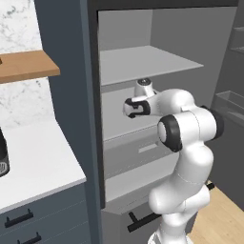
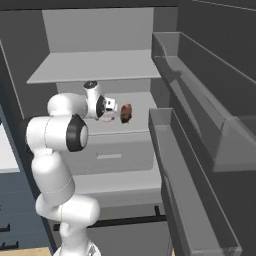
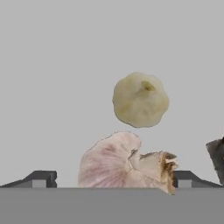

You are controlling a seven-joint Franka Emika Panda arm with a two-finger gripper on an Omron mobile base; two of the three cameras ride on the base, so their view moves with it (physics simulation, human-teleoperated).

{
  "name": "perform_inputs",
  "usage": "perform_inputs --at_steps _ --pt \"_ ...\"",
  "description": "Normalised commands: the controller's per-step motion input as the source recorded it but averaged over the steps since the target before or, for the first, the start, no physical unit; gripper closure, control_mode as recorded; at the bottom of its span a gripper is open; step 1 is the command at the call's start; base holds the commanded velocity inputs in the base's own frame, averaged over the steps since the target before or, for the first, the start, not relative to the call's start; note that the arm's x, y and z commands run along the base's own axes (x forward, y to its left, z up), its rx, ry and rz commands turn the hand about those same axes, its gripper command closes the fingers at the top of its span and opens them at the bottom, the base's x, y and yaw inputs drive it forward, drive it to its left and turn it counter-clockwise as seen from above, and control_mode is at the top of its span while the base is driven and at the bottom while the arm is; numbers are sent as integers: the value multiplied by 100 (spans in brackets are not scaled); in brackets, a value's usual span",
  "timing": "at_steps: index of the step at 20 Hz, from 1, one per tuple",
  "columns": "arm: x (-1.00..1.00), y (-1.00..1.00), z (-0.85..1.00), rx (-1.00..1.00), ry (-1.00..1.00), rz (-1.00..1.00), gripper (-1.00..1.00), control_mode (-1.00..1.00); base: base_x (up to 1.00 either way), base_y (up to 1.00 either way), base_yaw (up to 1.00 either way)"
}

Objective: Place one garlic and one steak in each tupperware on the nearby counter, to pack two identical lunches.

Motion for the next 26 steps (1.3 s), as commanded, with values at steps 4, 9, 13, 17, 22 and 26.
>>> perform_inputs --at_steps 4,9,13,17,22,26 --pt "0 0 -28 0 0 0 -100 -100 0 0 0" --pt "0 0 -24 0 1 0 -100 -100 0 0 0" --pt "0 0 -4 0 1 0 100 -100 0 0 0" --pt "0 0 0 0 0 0 100 -100 0 0 0" --pt "-39 0 0 0 -7 0 100 -100 0 0 0" --pt "-70 0 -3 0 -28 0 100 -100 0 0 0"
